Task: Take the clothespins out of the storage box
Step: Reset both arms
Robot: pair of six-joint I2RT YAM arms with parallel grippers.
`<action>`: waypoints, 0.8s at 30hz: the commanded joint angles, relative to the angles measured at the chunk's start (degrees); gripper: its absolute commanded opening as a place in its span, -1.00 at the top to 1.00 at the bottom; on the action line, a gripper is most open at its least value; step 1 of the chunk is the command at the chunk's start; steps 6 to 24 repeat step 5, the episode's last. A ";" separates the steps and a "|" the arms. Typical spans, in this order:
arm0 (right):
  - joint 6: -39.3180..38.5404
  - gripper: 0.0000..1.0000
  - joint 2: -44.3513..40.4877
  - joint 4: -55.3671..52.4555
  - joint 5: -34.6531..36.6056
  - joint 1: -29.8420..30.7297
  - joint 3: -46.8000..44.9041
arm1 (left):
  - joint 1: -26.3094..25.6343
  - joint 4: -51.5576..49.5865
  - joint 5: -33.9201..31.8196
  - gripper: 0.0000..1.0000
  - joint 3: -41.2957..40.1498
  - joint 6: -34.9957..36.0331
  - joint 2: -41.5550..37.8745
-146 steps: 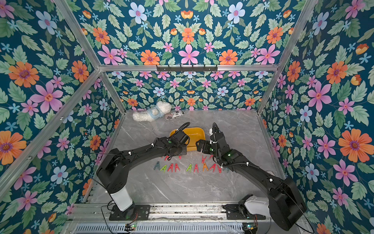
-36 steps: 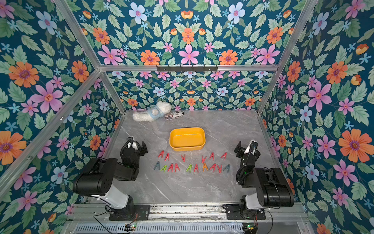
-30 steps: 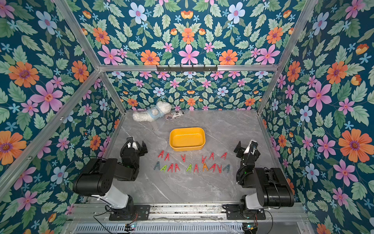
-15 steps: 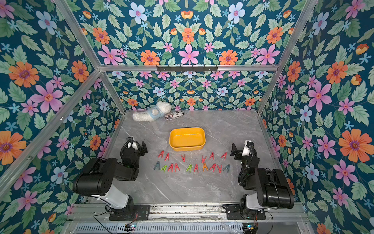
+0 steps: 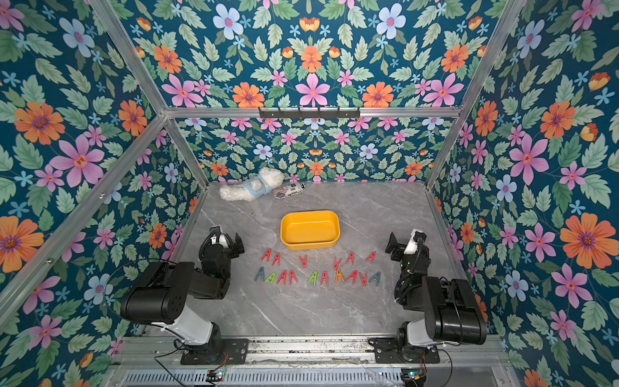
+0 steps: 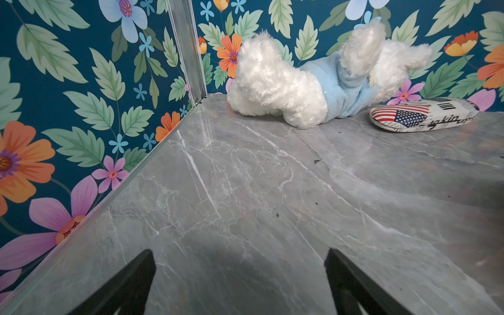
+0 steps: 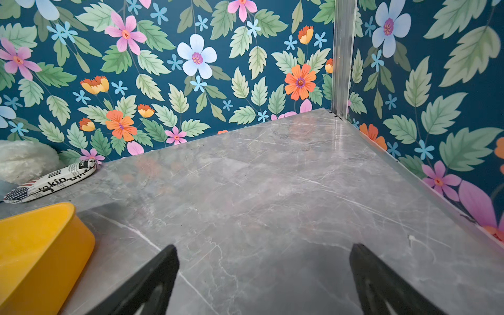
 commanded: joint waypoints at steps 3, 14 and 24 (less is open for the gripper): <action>-0.06 -0.99 0.03 1.88 0.44 0.10 0.25 | 0.11 3.78 -0.17 -0.99 0.03 0.51 -0.04; -0.06 -0.99 0.03 1.95 0.43 0.06 0.23 | 0.12 3.80 -0.20 -0.99 0.07 0.50 -0.07; -0.06 -0.99 0.03 1.95 0.43 0.06 0.23 | 0.12 3.80 -0.20 -0.99 0.07 0.50 -0.07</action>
